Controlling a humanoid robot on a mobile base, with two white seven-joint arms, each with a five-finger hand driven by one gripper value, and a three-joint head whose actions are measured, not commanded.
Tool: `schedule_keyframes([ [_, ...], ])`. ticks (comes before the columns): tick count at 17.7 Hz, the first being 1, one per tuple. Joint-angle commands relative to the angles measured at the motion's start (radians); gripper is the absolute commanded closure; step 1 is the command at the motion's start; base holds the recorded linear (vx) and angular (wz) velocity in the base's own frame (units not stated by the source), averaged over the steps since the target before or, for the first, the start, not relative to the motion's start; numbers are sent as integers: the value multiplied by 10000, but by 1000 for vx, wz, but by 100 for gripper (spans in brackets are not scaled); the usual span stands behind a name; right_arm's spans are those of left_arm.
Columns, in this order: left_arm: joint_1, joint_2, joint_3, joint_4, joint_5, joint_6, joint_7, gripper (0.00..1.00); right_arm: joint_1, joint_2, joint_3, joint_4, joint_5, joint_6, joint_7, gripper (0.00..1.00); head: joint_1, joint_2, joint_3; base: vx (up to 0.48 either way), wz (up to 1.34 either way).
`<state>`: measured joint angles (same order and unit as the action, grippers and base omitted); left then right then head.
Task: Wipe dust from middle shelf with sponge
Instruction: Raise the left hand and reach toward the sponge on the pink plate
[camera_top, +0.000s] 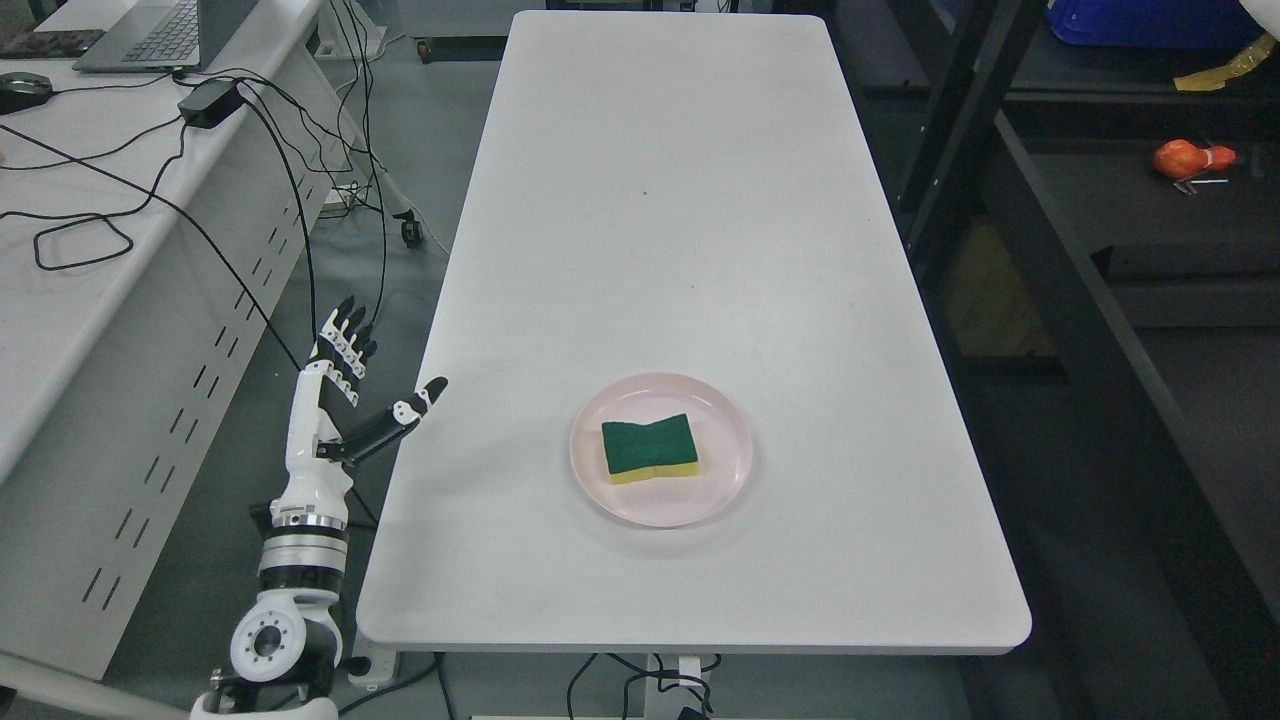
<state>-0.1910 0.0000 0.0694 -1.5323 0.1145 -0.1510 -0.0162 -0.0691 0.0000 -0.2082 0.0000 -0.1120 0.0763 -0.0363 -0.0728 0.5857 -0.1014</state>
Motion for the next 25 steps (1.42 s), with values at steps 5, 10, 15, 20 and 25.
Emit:
schedule_keyframes([
  [5,-512,304,-126,-48,21,22,-22,1,1,-175,-5,-175,0,4,-5,0,0,0,0,0,0],
  [10,-2165,2727,-861,1053,-2178,-192,-2226,6,1,-175,-5,-175,0,4,-5,0,0,0,0,0,0],
  [15,-4222,3804,-2331,2482,-8482,-4203,-4269,6,1,-175,11,-175,0,4,-5,0,0,0,0,0,0],
  [20,-5605,3942,-4832,2622,-11894,-6344,-4471,6,1,-175,-5,-175,0,4,-5,0,0,0,0,0,0],
  [25,-6250,3744,-6599,2820,-13154,-6344,-4471,7,1,-175,11,-175,0,4,-5,0,0,0,0,0,0],
])
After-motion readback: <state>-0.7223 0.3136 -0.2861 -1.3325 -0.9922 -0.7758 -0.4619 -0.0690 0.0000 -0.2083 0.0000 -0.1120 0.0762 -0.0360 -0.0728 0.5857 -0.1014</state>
